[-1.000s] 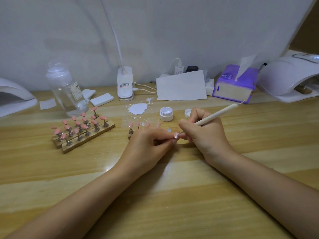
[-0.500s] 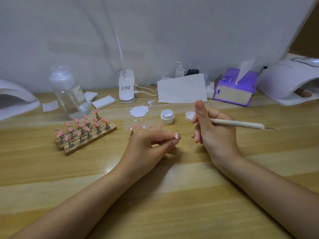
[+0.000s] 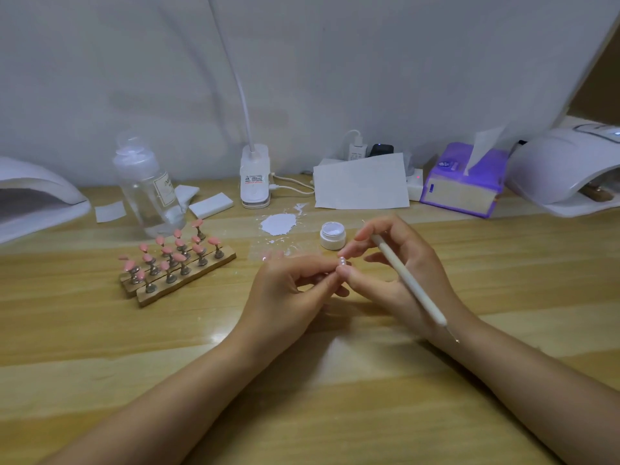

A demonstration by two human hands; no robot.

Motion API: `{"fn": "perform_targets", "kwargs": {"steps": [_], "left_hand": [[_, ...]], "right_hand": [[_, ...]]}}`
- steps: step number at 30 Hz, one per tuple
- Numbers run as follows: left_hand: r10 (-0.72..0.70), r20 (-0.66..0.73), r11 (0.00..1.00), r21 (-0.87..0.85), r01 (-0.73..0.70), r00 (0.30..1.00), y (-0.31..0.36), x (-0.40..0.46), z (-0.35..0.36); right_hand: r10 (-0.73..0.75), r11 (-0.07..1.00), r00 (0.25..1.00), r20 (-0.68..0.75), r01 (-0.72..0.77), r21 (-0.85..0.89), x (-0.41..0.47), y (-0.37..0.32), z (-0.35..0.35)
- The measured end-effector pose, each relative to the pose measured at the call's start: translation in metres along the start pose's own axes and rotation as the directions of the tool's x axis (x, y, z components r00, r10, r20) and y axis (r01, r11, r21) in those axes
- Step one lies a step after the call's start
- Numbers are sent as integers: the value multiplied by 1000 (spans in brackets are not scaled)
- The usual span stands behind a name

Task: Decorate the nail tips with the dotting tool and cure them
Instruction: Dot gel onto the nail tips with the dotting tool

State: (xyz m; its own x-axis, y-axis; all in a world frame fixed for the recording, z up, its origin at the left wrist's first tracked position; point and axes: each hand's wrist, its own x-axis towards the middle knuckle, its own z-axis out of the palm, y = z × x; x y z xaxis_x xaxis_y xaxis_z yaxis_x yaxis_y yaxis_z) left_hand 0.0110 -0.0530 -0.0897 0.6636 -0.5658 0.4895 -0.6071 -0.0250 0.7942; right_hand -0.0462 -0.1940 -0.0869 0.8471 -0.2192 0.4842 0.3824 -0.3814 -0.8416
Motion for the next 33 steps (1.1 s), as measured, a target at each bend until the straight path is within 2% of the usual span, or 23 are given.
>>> {"fn": "perform_targets", "kwargs": {"steps": [3, 7, 9, 11, 13, 14, 16, 17, 19, 26, 33], "left_hand": [[-9, -10, 1000, -3, 9, 1000, -1, -1, -1], [-10, -77, 1000, -28, 8, 997, 4, -1, -1], [28, -152, 1000, 1, -28, 988, 9, 3, -5], [207, -177, 962, 215, -167, 962, 11, 10, -13], [321, -103, 844, 482, -235, 941, 10, 18, -22], [301, -46, 784, 581, -219, 953, 7, 22, -25], [139, 50, 701, 701, -134, 989, 2, 26, -28], [63, 75, 677, 729, -98, 995, -3, 26, -27], [5, 96, 646, 760, -76, 995, -11, 25, -26], [30, 70, 638, 767, -73, 997, -15, 25, -24], [-28, 82, 657, 753, -44, 996, -15, 26, -19]], "right_hand": [[2, 1000, 1000, 1, -2, 28, 0, -1, 0], [128, 934, 989, -68, -97, 344, 8, 1, 0], [172, 910, 977, -129, -107, 400, 14, 3, -3], [154, 944, 979, -134, -106, 311, 18, 4, -5], [131, 975, 988, -80, -114, 188, 19, 4, -2], [127, 981, 990, -58, -117, 156, 19, 5, 0], [121, 988, 992, -34, -117, 106, 19, 6, 4], [116, 990, 993, -23, -114, 89, 19, 7, 4], [106, 992, 994, -3, -106, 74, 20, 8, 5], [102, 995, 994, 36, -101, -10, 19, 12, 4], [146, 986, 989, 29, -143, -83, 16, 14, 1]]}}
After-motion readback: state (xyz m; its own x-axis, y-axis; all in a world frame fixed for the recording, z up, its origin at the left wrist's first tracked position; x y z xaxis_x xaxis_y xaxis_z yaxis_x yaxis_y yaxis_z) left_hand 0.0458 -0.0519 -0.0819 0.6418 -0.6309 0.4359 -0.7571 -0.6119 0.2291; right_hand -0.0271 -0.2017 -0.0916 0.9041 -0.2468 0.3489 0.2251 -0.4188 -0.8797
